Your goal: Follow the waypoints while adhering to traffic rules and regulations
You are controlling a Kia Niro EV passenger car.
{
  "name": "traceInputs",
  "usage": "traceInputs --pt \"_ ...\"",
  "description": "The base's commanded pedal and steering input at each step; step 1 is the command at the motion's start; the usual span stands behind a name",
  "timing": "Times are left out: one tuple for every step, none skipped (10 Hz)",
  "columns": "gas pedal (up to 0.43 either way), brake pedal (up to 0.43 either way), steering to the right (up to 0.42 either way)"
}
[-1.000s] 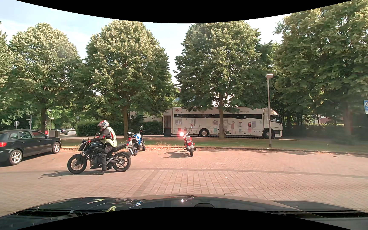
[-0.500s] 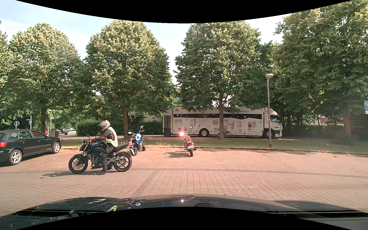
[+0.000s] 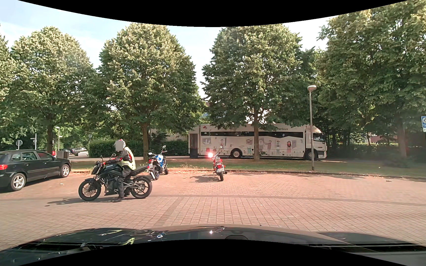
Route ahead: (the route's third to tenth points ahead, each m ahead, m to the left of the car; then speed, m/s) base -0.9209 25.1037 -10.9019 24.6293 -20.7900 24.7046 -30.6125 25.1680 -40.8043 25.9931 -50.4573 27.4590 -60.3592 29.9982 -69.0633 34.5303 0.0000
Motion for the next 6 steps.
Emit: traceInputs --pt "0.000 0.110 -0.028" --pt "0.000 0.098 -0.028" --pt "0.000 0.067 -0.030" --pt "0.000 0.024 -0.037" --pt "0.000 0.000 -0.047" --pt "0.000 0.000 -0.060"
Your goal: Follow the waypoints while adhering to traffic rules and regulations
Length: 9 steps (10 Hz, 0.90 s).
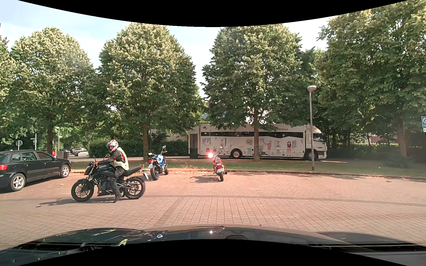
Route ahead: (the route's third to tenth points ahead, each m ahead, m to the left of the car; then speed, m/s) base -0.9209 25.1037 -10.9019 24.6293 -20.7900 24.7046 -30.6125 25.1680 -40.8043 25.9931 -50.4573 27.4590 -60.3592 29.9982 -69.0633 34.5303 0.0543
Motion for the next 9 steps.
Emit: traceInputs --pt "0.000 0.000 -0.073" --pt "0.000 0.000 -0.089" --pt "0.000 0.000 -0.108" --pt "0.000 0.000 -0.130" --pt "0.000 0.000 -0.157" --pt "0.000 0.000 -0.181" --pt "0.000 0.000 -0.211" --pt "0.000 0.000 -0.237" --pt "0.000 0.000 -0.273"
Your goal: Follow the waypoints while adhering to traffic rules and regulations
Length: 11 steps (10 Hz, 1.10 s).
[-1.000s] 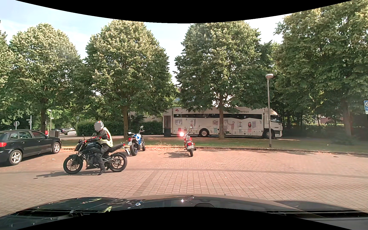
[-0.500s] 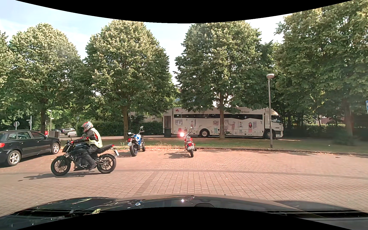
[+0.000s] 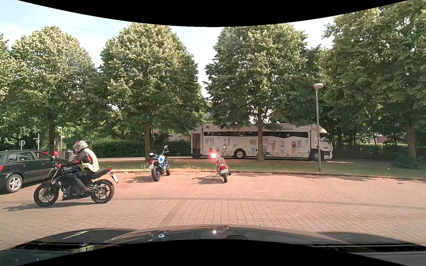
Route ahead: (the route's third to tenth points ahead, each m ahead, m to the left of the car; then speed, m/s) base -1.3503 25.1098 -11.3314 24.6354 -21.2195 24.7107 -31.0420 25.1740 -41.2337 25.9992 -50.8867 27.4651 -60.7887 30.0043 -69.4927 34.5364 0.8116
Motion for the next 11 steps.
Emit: traceInputs --pt "0.000 0.000 -0.314" --pt "0.000 0.000 -0.345" --pt "0.000 0.000 -0.390" --pt "0.000 0.000 -0.435" --pt "0.000 0.000 -0.469" --pt "0.000 0.000 -0.502" --pt "0.000 0.000 -0.535" --pt "0.000 0.000 -0.556" --pt "0.000 0.000 -0.563" --pt "0.000 0.000 -0.563" --pt "0.000 0.000 -0.563"
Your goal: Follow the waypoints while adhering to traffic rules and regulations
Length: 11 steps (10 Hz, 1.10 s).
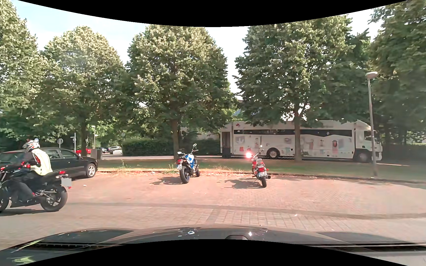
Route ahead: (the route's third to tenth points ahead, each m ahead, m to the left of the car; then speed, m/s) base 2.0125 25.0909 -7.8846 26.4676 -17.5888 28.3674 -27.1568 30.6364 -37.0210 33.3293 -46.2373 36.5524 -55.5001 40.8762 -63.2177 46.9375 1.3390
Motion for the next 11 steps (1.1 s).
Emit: traceInputs --pt "0.000 0.000 -0.563" --pt "0.000 0.000 -0.576" --pt "0.000 0.000 -0.593" --pt "0.000 0.000 -0.609" --pt "0.000 0.000 -0.625" --pt "0.000 0.000 -0.649" --pt "0.000 0.000 -0.669" --pt "0.000 0.000 -0.684" --pt "0.008 0.000 -0.699" --pt "0.039 0.000 -0.706" --pt "0.039 0.000 -0.706"
